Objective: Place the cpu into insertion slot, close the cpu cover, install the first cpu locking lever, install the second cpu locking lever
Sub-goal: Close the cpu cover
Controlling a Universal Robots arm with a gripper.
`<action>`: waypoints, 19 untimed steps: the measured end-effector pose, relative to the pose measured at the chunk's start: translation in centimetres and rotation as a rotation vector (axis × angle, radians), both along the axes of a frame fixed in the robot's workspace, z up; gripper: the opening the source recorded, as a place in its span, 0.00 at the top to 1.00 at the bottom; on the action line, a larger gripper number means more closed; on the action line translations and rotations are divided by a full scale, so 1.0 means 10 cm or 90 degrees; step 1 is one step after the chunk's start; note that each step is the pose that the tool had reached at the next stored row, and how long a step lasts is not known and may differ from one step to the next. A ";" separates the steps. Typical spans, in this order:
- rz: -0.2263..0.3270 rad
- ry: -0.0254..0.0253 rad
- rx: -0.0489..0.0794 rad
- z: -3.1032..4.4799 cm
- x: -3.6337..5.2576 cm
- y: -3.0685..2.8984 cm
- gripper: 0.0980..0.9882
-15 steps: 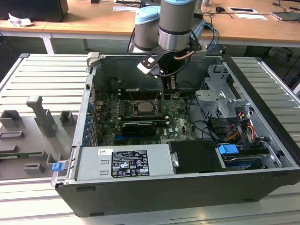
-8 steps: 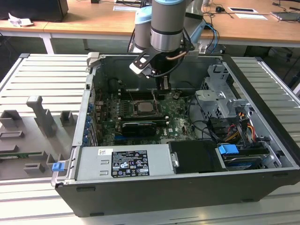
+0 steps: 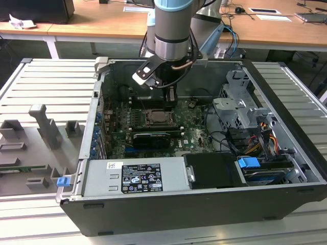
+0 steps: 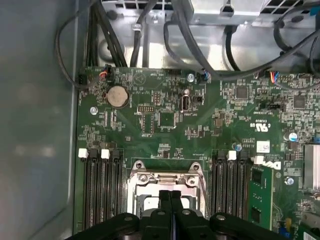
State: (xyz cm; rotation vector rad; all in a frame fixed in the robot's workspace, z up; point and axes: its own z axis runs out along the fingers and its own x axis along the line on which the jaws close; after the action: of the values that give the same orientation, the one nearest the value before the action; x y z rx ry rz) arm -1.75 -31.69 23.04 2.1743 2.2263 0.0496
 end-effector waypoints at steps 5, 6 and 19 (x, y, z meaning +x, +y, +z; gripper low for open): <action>0.000 0.0016 0.000 -0.012 -0.058 0.001 0.99; 0.000 0.0016 0.000 -0.015 -0.082 0.001 0.99; 0.000 0.0016 0.000 -0.019 -0.260 0.006 0.99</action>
State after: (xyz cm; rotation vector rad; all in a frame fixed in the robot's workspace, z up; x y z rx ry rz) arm -4.35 -31.63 22.85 2.1755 2.2279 0.0469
